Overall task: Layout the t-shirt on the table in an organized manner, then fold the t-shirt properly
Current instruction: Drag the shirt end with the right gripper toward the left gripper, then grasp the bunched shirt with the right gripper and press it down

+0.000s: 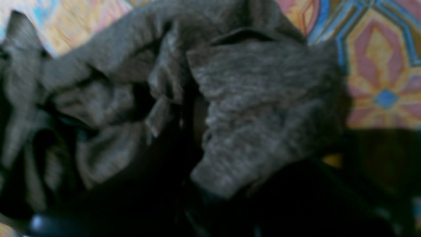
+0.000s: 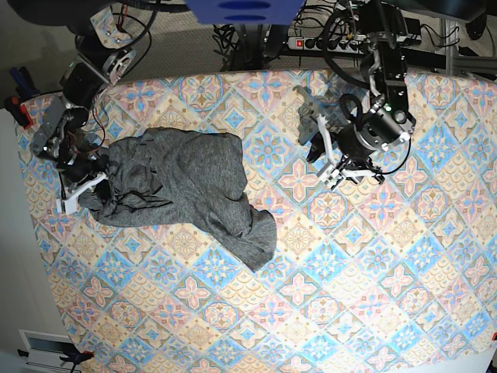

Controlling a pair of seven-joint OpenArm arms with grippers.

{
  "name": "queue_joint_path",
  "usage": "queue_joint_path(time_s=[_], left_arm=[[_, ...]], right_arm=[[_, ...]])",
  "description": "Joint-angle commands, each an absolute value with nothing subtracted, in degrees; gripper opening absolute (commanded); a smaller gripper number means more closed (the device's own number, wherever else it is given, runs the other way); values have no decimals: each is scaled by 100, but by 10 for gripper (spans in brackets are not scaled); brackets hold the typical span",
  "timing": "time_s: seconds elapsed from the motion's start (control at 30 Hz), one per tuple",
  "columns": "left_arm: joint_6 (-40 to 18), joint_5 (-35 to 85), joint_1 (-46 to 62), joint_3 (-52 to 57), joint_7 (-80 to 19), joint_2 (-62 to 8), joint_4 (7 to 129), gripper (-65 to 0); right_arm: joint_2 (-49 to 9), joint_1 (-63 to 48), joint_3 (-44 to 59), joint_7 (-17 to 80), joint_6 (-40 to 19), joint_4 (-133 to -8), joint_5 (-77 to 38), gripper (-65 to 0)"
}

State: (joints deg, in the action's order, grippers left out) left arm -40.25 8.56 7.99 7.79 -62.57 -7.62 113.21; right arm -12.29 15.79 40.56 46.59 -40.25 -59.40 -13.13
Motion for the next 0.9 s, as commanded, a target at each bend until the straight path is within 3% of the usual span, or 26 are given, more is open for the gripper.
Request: queue_joint_path(time_s=[0.0,0.17,0.37,0.63,0.87], left_arm=[[-4000,866,752,796,-6167,-840,11415,-393],[-4000,866,752,796,-6167,-857,11415,-393],[-4000,866,760,796,-6167,-848,11415,-393],[-4000,866,760,796,-6167,-857,11415,-393],[-4000,857,769,787,-6167,-848,11407,-393]], right_arm=[[-1367,1684,3978,4585,-4000,-6325,-1279,-650],[-1297,1684,3187,4585,-4000,-7635,-655,-650],[-593,1666,2668,4585,-4000,-8778,804,-650],[259,1033,1754,3978,-4000,-9815,2633,-650],[875,629,1226,3319,-4000,-9991,3855,-650]])
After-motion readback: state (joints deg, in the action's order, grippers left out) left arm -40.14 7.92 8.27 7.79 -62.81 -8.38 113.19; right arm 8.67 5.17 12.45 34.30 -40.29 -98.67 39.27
